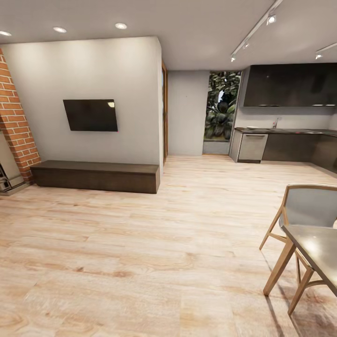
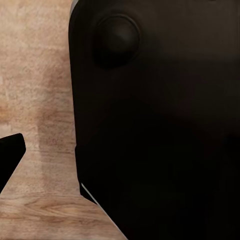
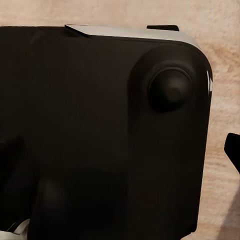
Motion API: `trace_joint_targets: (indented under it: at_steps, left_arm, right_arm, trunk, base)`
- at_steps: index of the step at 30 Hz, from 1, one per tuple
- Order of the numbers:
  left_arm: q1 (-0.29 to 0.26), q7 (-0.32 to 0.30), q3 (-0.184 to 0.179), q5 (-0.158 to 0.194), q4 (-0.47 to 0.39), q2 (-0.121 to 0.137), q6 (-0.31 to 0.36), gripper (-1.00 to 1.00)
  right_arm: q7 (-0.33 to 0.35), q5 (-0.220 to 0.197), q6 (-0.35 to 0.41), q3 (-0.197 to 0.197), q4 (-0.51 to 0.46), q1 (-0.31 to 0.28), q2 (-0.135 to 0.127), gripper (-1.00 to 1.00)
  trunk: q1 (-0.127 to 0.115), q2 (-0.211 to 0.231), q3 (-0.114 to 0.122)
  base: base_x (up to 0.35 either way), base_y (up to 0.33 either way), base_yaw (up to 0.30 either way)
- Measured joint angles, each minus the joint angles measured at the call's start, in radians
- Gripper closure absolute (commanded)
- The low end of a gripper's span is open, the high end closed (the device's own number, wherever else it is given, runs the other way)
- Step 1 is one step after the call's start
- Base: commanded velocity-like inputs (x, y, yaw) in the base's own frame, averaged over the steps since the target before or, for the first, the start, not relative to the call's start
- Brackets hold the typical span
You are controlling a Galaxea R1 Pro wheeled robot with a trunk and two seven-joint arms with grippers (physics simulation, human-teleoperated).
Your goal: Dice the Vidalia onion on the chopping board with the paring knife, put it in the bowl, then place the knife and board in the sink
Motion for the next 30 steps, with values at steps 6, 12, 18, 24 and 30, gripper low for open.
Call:
trace_joint_targets:
  at_steps: [6, 12, 18, 24, 30]
  left_arm:
    - [0.0, 0.0, 0.001, 0.0, -0.003, 0.001, -0.001, -1.0]
    - [0.0, 0.0, 0.002, 0.0, -0.046, 0.003, -0.001, -1.0]
    - [0.0, -0.001, 0.002, 0.001, -0.097, 0.003, -0.001, -1.0]
    - [0.0, -0.002, 0.002, 0.001, -0.201, 0.003, -0.001, -1.0]
    - [0.0, -0.003, 0.002, 0.001, -0.286, 0.005, -0.002, -1.0]
  right_arm:
    - [0.002, -0.001, -0.021, 0.0, -0.003, 0.0, 0.0, -1.0]
    - [0.001, 0.001, -0.208, 0.0, -0.013, 0.0, -0.001, -1.0]
    - [0.0, 0.001, -0.258, 0.0, -0.056, 0.0, -0.002, -1.0]
    - [0.0, 0.002, -0.261, 0.0, -0.176, 0.0, -0.002, -1.0]
    - [-0.001, 0.002, -0.261, 0.0, -0.253, 0.0, -0.002, -1.0]
  trunk:
    - [0.0, 0.0, 0.0]
    - [0.0, 0.0, 0.0]
    - [0.0, 0.0, 0.0]
    - [0.0, 0.0, 0.0]
    - [0.0, 0.0, 0.0]
  base:
    - [0.0, 0.0, 0.0]
    - [0.0, 0.0, 0.0]
    - [0.0, 0.0, 0.0]
    - [0.0, 0.0, 0.0]
    - [0.0, 0.0, 0.0]
